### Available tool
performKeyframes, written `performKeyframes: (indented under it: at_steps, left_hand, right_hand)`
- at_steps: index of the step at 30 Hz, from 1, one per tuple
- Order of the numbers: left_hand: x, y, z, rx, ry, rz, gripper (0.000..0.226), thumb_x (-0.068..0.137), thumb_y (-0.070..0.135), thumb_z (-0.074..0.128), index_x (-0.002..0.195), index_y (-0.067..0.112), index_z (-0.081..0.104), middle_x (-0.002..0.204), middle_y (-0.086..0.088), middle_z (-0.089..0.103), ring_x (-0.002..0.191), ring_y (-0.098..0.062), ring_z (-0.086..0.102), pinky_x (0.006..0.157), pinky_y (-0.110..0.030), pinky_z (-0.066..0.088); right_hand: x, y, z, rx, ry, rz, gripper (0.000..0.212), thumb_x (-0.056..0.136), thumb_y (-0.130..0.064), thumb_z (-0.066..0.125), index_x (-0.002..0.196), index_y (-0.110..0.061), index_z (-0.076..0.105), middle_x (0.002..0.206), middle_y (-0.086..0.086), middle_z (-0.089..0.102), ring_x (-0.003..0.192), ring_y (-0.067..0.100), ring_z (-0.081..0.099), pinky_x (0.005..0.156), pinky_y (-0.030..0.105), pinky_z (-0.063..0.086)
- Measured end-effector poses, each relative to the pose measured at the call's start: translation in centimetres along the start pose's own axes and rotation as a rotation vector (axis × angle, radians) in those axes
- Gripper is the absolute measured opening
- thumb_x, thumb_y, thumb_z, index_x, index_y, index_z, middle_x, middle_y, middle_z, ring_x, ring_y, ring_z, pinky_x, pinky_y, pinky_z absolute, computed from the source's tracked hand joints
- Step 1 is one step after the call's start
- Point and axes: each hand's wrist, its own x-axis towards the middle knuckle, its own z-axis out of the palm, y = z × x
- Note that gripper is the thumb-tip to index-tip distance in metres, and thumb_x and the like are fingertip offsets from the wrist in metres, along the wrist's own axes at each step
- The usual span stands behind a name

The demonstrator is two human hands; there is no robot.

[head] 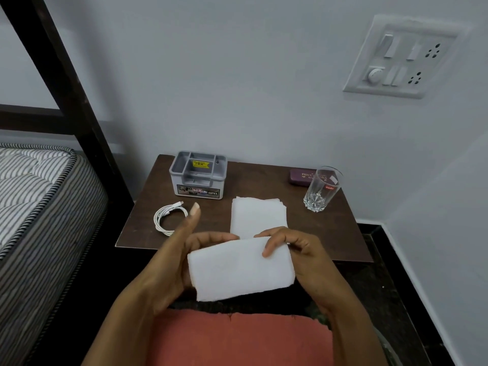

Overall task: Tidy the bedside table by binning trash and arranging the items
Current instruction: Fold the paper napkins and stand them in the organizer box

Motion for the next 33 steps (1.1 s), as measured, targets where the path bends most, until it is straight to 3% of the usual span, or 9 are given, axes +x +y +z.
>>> performKeyframes:
  at_steps: [3, 7, 9, 12, 14, 19, 23, 27, 33]
  left_hand:
    - [-0.3, 0.0, 0.5, 0.188, -0.06, 0.032, 0.065, 0.061, 0.069, 0.061, 0.097, 0.017, 0.075, 0.093, -0.015, 0.073, 0.075, -0.023, 0.065, 0.064, -0.028, 0.044]
    - [-0.5, 0.2, 1.0, 0.207, -0.029, 0.028, 0.013, 0.075, 0.018, 0.076, 0.082, 0.006, 0.076, 0.062, -0.005, 0.07, 0.045, -0.008, 0.061, 0.042, -0.013, 0.043]
    - [-0.4, 0.2, 1.0, 0.15, 0.02, 0.056, 0.005, 0.073, 0.013, 0.072, 0.073, 0.009, 0.075, 0.063, -0.007, 0.071, 0.047, -0.01, 0.062, 0.043, -0.014, 0.045]
    - [0.2, -0.1, 0.6, -0.027, 0.127, 0.195, 0.013, 0.067, 0.022, 0.069, 0.071, 0.011, 0.075, 0.072, -0.01, 0.073, 0.059, -0.014, 0.065, 0.054, -0.021, 0.051]
    - [0.5, -0.1, 0.4, -0.13, 0.2, 0.27, 0.022, 0.067, 0.026, 0.068, 0.079, 0.009, 0.075, 0.082, -0.014, 0.074, 0.07, -0.02, 0.067, 0.065, -0.028, 0.054]
    - [1.5, 1.4, 0.0, -0.211, 0.235, 0.342, 0.02, 0.072, 0.022, 0.066, 0.086, 0.01, 0.074, 0.09, -0.012, 0.075, 0.078, -0.021, 0.071, 0.066, -0.026, 0.058]
    - [5.1, 5.3, -2.9, -0.018, 0.33, 0.535, 0.014, 0.077, 0.008, 0.066, 0.09, 0.007, 0.072, 0.08, 0.0, 0.076, 0.072, -0.008, 0.07, 0.06, -0.016, 0.052]
    - [10.7, 10.5, -6.5, 0.177, 0.378, 0.662, 0.011, 0.083, 0.002, 0.063, 0.092, 0.001, 0.068, 0.063, 0.01, 0.072, 0.06, 0.0, 0.065, 0.058, -0.013, 0.052]
    - [18.4, 13.3, -11.0, 0.305, 0.48, 0.7, 0.01, 0.081, 0.012, 0.069, 0.091, 0.01, 0.071, 0.084, 0.004, 0.07, 0.075, -0.001, 0.067, 0.076, -0.016, 0.053]
  right_hand:
    - [-0.1, -0.1, -0.2, -0.032, -0.054, 0.041, 0.035, 0.086, 0.014, 0.046, 0.065, -0.006, 0.066, 0.097, 0.005, 0.068, 0.09, 0.013, 0.065, 0.07, 0.023, 0.052]
    - [0.2, -0.7, 0.5, -0.009, -0.027, 0.076, 0.023, 0.088, 0.004, 0.052, 0.082, -0.009, 0.071, 0.099, -0.001, 0.072, 0.088, 0.011, 0.067, 0.068, 0.02, 0.052]
    - [0.7, -0.8, 0.9, 0.106, 0.13, 0.082, 0.02, 0.092, -0.019, 0.052, 0.104, -0.022, 0.068, 0.104, -0.002, 0.072, 0.087, 0.014, 0.068, 0.068, 0.025, 0.054]
    - [1.6, -0.9, 1.8, 0.456, 0.181, 0.238, 0.05, 0.084, -0.056, 0.041, 0.123, -0.028, 0.054, 0.114, 0.006, 0.069, 0.095, 0.025, 0.067, 0.071, 0.038, 0.058]
    - [2.1, -0.7, 3.2, 0.489, 0.103, 0.36, 0.064, 0.072, -0.053, 0.065, 0.126, -0.022, 0.051, 0.118, 0.013, 0.066, 0.105, 0.032, 0.064, 0.079, 0.043, 0.057]
    - [4.6, -0.1, 6.2, 0.102, 0.047, 0.212, 0.029, 0.077, -0.007, 0.073, 0.102, -0.02, 0.068, 0.097, -0.004, 0.075, 0.092, 0.012, 0.07, 0.078, 0.026, 0.056]
    - [10.6, -1.0, 6.1, -0.169, 0.122, 0.073, 0.019, 0.079, -0.012, 0.071, 0.091, -0.026, 0.069, 0.09, -0.005, 0.075, 0.084, 0.008, 0.07, 0.081, 0.033, 0.057]
    - [18.9, -1.6, 5.6, -0.385, 0.228, -0.074, 0.023, 0.078, -0.015, 0.071, 0.1, -0.01, 0.071, 0.096, 0.009, 0.074, 0.086, 0.019, 0.069, 0.08, 0.039, 0.056]
    - [28.4, 0.8, 5.1, -0.638, 0.299, -0.146, 0.028, 0.083, -0.029, 0.066, 0.106, -0.014, 0.066, 0.104, 0.008, 0.071, 0.091, 0.026, 0.066, 0.08, 0.043, 0.054]
